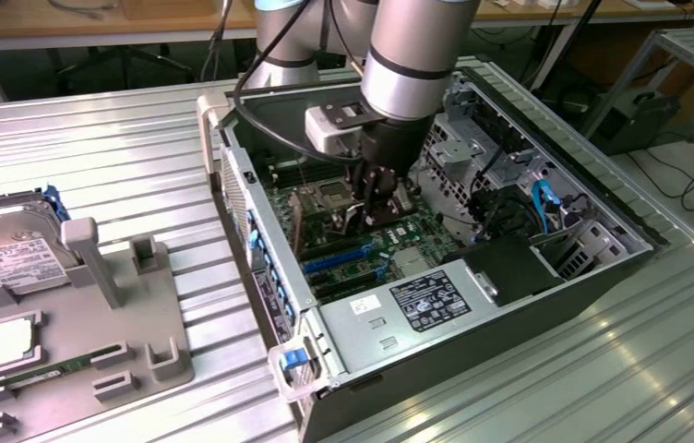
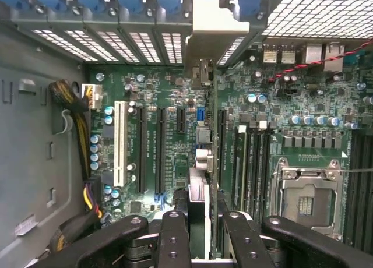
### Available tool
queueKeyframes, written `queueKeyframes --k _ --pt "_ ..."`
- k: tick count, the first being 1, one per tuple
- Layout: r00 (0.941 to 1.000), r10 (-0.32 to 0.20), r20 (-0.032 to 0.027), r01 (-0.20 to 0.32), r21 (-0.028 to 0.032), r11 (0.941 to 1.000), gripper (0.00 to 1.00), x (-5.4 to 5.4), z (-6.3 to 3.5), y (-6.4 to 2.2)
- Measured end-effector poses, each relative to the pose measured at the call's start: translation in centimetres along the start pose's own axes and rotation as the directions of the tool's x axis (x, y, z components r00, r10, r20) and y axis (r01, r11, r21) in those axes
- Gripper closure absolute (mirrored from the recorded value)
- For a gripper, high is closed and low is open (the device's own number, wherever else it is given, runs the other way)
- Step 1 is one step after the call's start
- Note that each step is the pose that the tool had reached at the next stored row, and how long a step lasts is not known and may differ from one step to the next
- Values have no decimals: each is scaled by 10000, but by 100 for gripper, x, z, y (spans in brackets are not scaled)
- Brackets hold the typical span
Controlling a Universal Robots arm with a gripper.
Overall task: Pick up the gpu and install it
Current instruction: 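Insert the gpu into the slot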
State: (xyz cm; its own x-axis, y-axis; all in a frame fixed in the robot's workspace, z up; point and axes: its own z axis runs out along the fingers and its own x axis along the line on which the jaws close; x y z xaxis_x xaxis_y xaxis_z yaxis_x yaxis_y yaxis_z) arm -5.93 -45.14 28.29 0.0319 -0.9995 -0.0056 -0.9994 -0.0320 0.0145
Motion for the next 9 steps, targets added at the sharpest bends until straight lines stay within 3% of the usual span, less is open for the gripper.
queueKeyframes --k 1,9 --pt "10000 0 60 0 2 10000 73 0 9 0" --pt "10000 -1 82 1 2 10000 73 0 27 0"
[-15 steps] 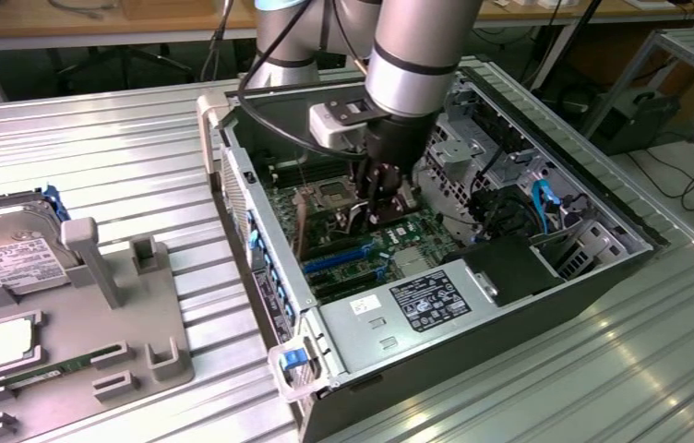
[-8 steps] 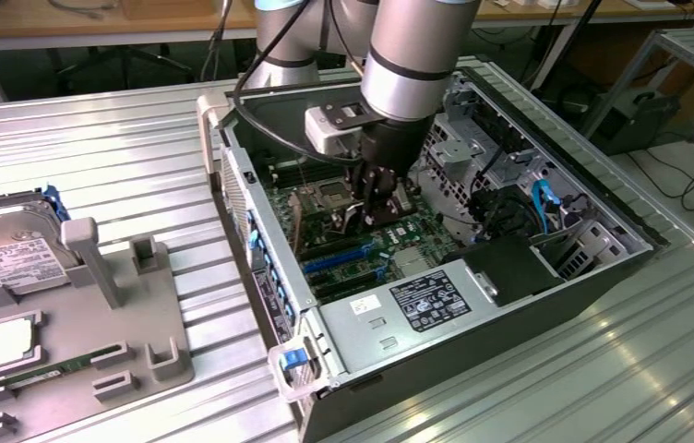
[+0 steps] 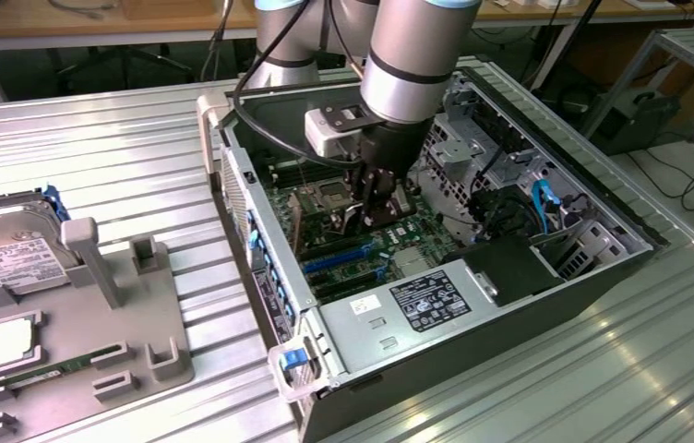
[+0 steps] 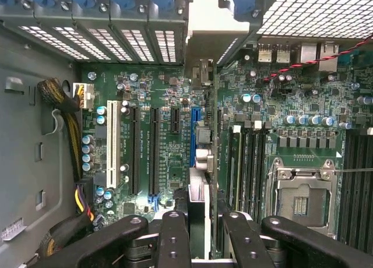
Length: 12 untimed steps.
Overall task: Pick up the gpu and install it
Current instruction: 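Insert the gpu into the slot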
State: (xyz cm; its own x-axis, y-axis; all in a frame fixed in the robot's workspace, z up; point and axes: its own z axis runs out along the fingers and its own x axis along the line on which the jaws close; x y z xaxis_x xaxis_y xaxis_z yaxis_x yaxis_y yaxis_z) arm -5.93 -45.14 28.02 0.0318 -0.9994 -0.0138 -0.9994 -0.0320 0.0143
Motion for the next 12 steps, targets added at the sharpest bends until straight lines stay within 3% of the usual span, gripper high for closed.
queueKeyframes --k 12 --pt "10000 0 9 0 1 10000 73 0 21 0"
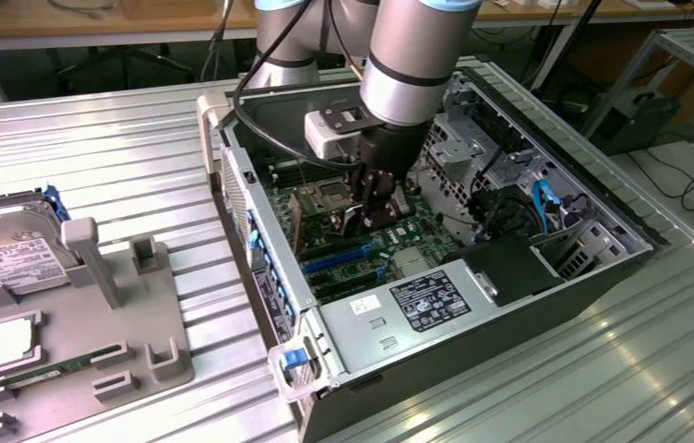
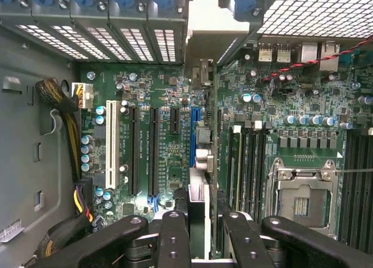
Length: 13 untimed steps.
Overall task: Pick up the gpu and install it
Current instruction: 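Insert the gpu into the slot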
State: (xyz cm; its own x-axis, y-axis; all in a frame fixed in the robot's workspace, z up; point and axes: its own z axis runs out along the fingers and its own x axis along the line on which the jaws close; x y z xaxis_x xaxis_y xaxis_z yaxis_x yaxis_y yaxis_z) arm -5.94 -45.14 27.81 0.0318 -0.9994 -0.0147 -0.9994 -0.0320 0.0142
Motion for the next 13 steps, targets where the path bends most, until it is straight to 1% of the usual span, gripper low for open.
queueKeyframes --k 7,13 --pt "10000 -1 18 1 0 10000 73 0 20 5" --pt "10000 -1 20 1 0 10000 73 0 26 6"
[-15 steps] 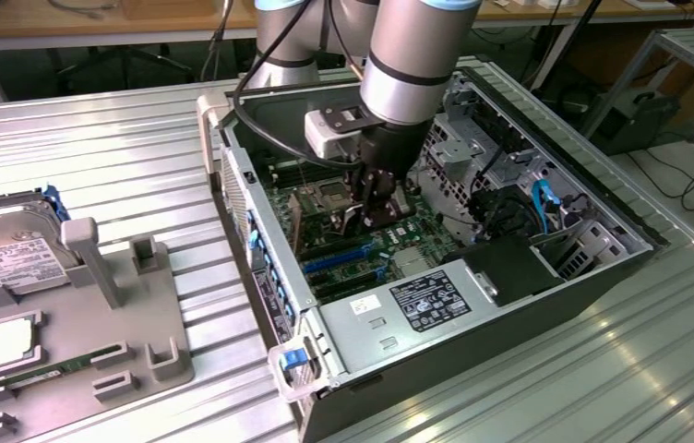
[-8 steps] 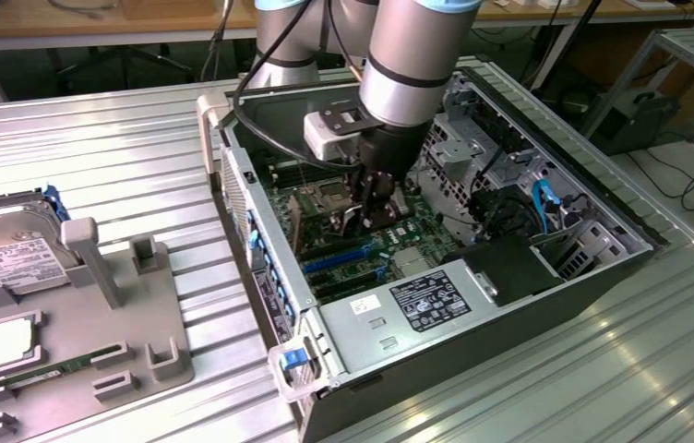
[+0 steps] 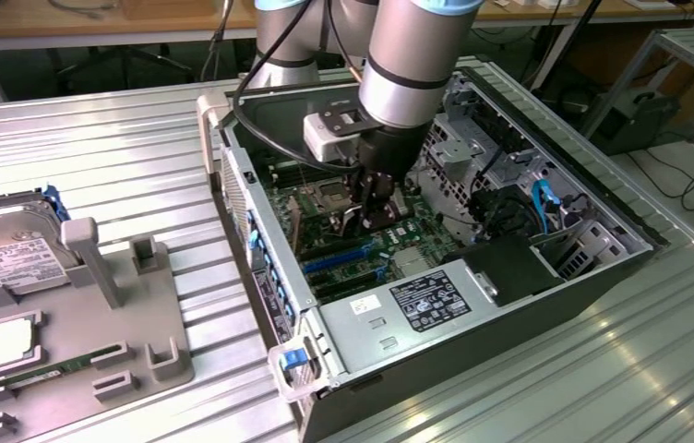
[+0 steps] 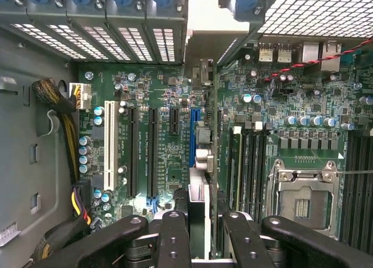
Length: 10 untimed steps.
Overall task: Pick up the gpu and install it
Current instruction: 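Insert the gpu into the slot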
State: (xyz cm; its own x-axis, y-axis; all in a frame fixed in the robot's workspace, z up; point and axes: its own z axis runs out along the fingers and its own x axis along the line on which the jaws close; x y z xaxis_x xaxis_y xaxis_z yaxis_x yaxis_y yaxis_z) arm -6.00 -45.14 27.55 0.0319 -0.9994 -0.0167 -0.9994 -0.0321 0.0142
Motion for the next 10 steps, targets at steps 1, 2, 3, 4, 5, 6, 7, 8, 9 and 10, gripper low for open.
queueKeyframes --k 1,2,3,4,5,6,7,8,9,10 --pt "10000 0 0 0 1 10000 73 0 0 0" --pt "10000 0 0 0 0 10000 73 0 0 0" --pt "10000 1 0 -1 1 10000 73 0 1 0" --pt "10000 0 16 0 3 10000 73 -1 11 2" --pt "10000 2 21 -2 3 10000 73 -1 21 7" --pt "10000 1 19 -1 1 10000 73 -1 32 10" --pt "10000 0 29 0 1 10000 73 -1 46 14" --pt "10000 0 50 0 2 10000 73 -1 54 17" --pt "10000 -2 82 2 3 10000 73 0 63 18" --pt "9999 -2 114 2 4 10000 73 -1 72 19"
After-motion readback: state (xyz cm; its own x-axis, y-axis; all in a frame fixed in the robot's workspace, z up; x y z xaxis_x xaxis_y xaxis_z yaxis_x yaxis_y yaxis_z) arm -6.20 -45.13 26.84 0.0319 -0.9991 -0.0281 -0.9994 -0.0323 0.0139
